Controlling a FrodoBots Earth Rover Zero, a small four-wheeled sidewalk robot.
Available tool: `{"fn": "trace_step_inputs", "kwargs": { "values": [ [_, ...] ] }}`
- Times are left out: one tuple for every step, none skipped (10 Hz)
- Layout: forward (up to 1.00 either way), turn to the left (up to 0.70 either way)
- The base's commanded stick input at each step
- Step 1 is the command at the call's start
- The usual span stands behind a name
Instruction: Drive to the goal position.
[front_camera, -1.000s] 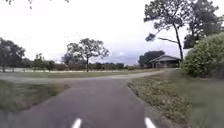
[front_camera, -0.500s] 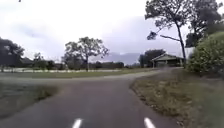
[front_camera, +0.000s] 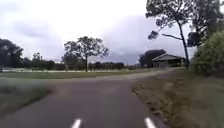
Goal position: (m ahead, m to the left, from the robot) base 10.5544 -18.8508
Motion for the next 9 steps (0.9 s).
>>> {"fn": "trace_step_inputs", "kwargs": {
  "values": [
    [0.84, 0.03],
    [0.84, 0.03],
    [0.84, 0.03],
    [0.84, 0.03],
    [0.84, 0.03],
    [0.84, 0.03],
    [0.84, 0.03],
    [0.84, 0.03],
    [0.84, 0.03]
  ]
}}
